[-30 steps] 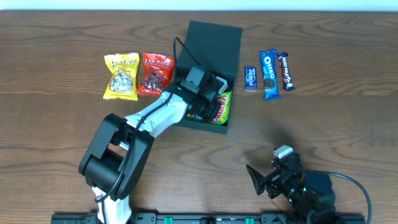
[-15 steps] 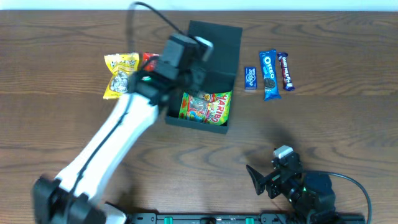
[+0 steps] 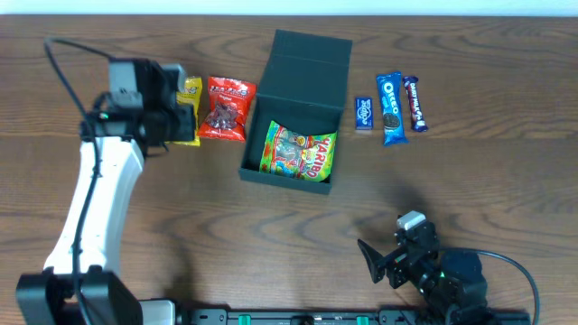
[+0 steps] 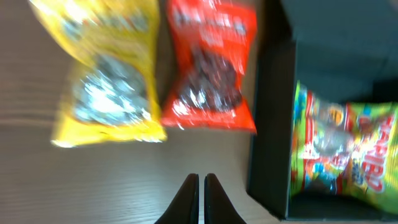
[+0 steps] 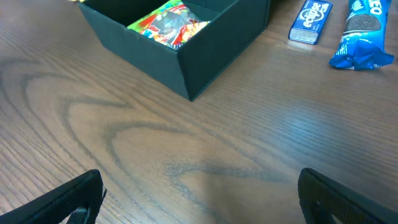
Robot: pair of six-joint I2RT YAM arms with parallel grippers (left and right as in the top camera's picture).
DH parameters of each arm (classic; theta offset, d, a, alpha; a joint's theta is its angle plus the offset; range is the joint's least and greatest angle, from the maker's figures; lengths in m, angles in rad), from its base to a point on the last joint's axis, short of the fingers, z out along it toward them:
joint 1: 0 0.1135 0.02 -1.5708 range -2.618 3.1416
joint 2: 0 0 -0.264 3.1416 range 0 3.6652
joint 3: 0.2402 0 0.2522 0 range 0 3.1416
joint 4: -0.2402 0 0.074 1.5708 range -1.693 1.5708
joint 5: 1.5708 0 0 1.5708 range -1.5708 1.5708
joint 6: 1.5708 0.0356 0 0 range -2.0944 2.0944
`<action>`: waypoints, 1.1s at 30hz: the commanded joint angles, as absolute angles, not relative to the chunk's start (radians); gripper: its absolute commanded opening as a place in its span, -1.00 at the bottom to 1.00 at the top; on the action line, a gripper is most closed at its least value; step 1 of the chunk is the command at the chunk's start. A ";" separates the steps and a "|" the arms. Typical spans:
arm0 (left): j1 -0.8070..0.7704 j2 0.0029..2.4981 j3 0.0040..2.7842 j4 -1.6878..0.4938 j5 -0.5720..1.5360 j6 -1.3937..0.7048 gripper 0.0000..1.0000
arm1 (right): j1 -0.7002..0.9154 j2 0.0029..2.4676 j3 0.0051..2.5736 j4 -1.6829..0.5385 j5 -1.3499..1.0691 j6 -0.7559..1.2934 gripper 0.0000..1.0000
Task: Pack container
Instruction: 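Withdraw left gripper to beside the red and yellow bags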
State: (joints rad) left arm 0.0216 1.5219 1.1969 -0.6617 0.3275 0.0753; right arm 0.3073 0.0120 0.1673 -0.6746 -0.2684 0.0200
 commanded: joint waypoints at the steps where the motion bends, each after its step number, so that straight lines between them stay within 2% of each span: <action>1: 0.009 1.549 1.081 -0.609 0.474 0.081 -0.88 | 0.315 0.006 0.163 -0.673 -0.265 0.006 0.98; 6: -0.036 1.561 0.930 -0.484 0.525 0.017 -0.88 | 0.315 0.006 0.163 -0.673 -0.265 0.006 0.99; 17: -0.194 1.604 0.904 -0.385 0.512 -0.039 -0.88 | 0.315 0.006 0.163 -0.673 -0.266 0.006 0.99; 32: -0.223 1.612 0.905 -0.414 0.509 -0.061 -0.88 | 0.316 0.006 0.163 -0.671 -0.267 0.008 0.99; 33: -0.223 1.612 0.905 -0.423 0.542 -0.061 -0.88 | 0.316 0.006 0.163 -0.671 -0.270 0.063 0.98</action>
